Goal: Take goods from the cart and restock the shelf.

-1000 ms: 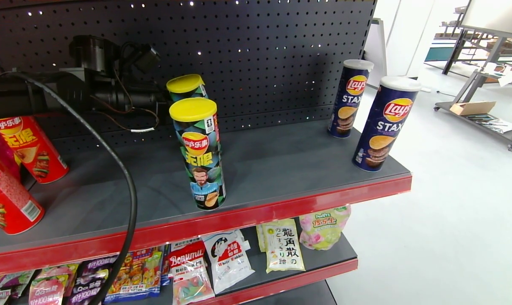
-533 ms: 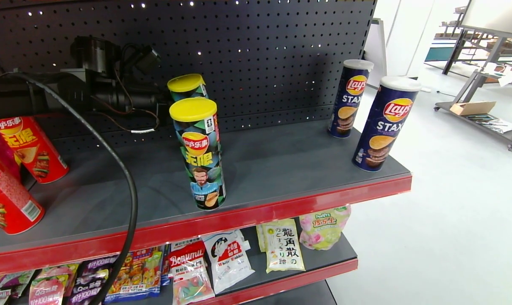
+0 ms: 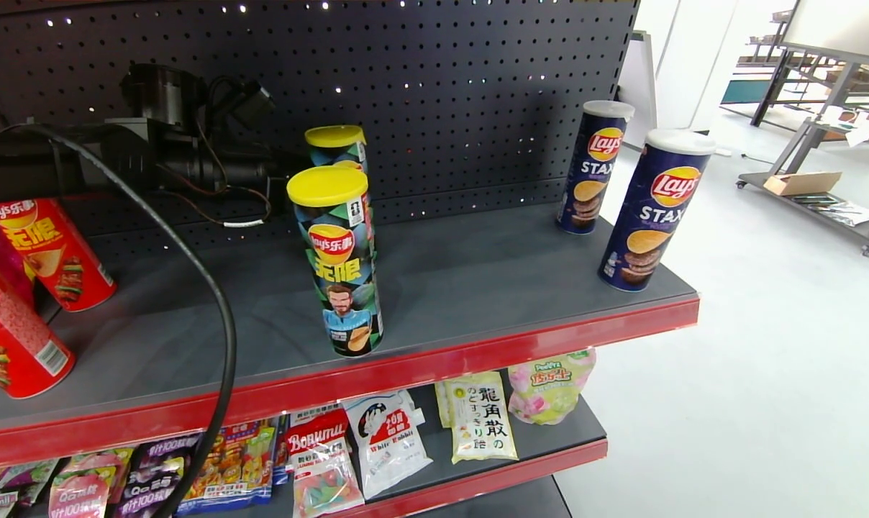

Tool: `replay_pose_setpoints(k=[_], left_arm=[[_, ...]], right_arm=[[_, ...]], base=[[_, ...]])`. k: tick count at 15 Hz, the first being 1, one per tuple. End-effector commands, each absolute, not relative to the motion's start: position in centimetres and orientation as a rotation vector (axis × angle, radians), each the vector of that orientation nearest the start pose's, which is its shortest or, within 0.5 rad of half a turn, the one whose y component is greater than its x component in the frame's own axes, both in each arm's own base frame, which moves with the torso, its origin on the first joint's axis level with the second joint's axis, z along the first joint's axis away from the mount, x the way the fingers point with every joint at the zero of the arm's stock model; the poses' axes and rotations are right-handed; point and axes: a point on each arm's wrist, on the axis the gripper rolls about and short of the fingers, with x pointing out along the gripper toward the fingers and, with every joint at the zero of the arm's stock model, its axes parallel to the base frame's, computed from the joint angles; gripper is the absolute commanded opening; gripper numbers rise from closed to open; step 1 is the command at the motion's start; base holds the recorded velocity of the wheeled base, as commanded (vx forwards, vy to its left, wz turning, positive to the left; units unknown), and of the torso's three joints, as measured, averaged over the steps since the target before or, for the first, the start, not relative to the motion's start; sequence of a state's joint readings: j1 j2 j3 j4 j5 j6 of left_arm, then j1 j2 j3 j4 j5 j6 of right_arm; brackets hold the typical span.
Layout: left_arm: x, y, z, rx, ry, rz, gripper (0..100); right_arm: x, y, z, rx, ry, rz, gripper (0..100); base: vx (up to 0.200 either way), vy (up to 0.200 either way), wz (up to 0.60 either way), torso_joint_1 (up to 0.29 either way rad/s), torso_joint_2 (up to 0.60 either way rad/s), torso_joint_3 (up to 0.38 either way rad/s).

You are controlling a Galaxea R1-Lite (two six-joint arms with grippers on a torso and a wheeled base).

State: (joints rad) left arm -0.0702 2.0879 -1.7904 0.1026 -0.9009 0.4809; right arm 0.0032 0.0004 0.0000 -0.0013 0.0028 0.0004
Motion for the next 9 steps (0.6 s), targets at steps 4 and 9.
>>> replay_pose_setpoints(k=[4, 9], left_arm=[[41.1, -3.8, 25.0, 0.260, 0.157, -1.001, 100], [37.2, -0.8, 24.4, 0.203, 0.262, -0.938, 100]], right_arm=[[-2.3, 0.0, 7.6, 0.000, 0.000, 0.008, 100], [-2.3, 0.0, 7.6, 0.000, 0.000, 0.006, 100]], base=[[0.000, 0.000, 0.00, 0.000, 0.00, 0.000], [0.000, 0.000, 0.00, 0.000, 0.00, 0.000]])
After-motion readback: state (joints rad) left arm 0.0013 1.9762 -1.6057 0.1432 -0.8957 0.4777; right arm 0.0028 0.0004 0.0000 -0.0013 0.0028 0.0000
